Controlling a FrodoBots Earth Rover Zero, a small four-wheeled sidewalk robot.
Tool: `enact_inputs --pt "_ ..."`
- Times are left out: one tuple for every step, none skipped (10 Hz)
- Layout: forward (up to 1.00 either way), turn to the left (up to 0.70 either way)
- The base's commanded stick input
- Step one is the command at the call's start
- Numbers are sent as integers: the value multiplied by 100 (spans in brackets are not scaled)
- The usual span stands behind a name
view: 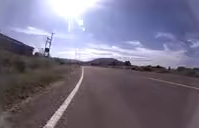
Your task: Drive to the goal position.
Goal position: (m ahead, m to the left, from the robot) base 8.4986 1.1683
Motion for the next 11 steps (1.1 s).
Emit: enact_inputs --pt "100 12" --pt "100 24" --pt "100 31" --pt "100 35" --pt "100 17" --pt "100 0" --pt "100 0" --pt "100 0" --pt "100 0" --pt "100 0" --pt "100 0"
